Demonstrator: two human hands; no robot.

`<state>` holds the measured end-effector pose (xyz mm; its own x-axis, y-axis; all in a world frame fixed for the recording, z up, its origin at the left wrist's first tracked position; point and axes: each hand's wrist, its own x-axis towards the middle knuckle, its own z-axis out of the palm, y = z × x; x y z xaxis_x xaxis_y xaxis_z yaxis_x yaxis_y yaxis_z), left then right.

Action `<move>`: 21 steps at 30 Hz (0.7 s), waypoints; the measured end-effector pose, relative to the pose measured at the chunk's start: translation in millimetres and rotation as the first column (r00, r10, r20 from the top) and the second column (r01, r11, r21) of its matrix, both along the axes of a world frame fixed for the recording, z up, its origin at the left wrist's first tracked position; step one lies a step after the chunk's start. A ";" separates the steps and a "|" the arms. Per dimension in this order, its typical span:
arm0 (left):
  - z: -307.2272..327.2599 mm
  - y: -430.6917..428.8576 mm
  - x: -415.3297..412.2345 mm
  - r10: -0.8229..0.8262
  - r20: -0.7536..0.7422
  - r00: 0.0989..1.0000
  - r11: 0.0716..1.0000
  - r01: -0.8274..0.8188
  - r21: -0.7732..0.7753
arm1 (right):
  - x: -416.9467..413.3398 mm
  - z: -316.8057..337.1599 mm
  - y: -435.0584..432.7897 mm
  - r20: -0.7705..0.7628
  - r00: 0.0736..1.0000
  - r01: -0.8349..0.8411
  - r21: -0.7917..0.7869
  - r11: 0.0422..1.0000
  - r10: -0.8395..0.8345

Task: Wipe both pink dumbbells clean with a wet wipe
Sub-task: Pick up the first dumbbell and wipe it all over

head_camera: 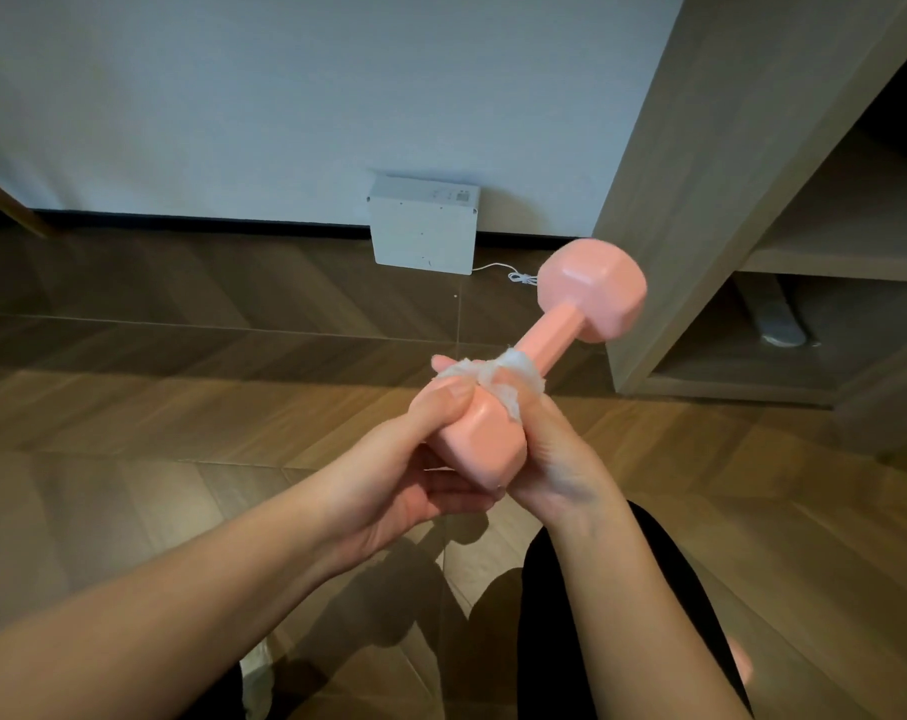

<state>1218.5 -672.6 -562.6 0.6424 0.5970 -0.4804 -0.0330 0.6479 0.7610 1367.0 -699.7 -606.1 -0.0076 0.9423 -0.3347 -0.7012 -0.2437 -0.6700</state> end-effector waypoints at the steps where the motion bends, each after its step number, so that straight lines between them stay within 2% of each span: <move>1: 0.4 0.8 -0.2 -0.005 0.007 1.000 0.999 0.005 0.032 | -1.3 -2.1 -1.3 -0.126 0.992 -0.017 0.002 1.000 0.017; 3: 2.1 2.8 -0.8 -0.034 -0.002 0.999 0.994 0.034 0.106 | -2.8 -3.1 -2.6 -0.307 0.951 -0.027 0.013 1.000 0.029; 4: 2.8 3.9 -1.1 -0.056 -0.021 0.998 0.987 0.059 0.148 | -2.4 -2.6 -2.4 -0.337 0.941 -0.030 0.044 0.999 0.043; 6: 2.1 4.4 -2.4 -0.100 -0.074 0.992 0.970 0.114 0.214 | -1.0 2.2 -2.9 -0.227 0.970 -0.059 0.122 0.991 0.086; 8: 0.9 3.3 -3.8 -0.136 -0.117 0.984 0.953 0.162 0.257 | -0.3 3.2 -2.0 -0.112 0.989 -0.085 0.129 0.988 0.100; 12: -0.4 3.8 -3.2 -0.177 -0.202 0.963 0.916 0.236 0.324 | -4.8 3.8 -3.5 -0.149 0.989 -0.007 0.051 0.999 0.014; 14: -0.3 5.2 -1.3 -0.158 -0.294 0.943 0.870 0.274 0.410 | -8.0 8.5 -5.0 -0.133 0.988 0.074 0.007 0.997 -0.073; 17: 1.3 5.0 -1.3 -0.010 -0.422 0.906 0.700 0.308 0.644 | -7.5 14.0 -5.2 -0.157 0.968 0.194 -0.046 0.980 -0.198; 19: 2.5 3.9 -4.0 0.064 -0.436 0.898 0.543 0.335 0.770 | -0.5 17.6 -4.8 -0.212 0.941 0.264 -0.026 0.964 -0.263; 21: 1.4 3.7 -7.9 0.099 -0.443 0.891 0.418 0.366 0.831 | 12.0 20.5 -4.4 -0.269 0.903 0.350 0.007 0.937 -0.335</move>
<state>1210.7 -668.9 -561.2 0.6628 0.7471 0.0508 0.4116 -0.4201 0.8088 1379.1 -704.0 -585.6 0.2389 0.9188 -0.3142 -0.8856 0.0735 -0.4585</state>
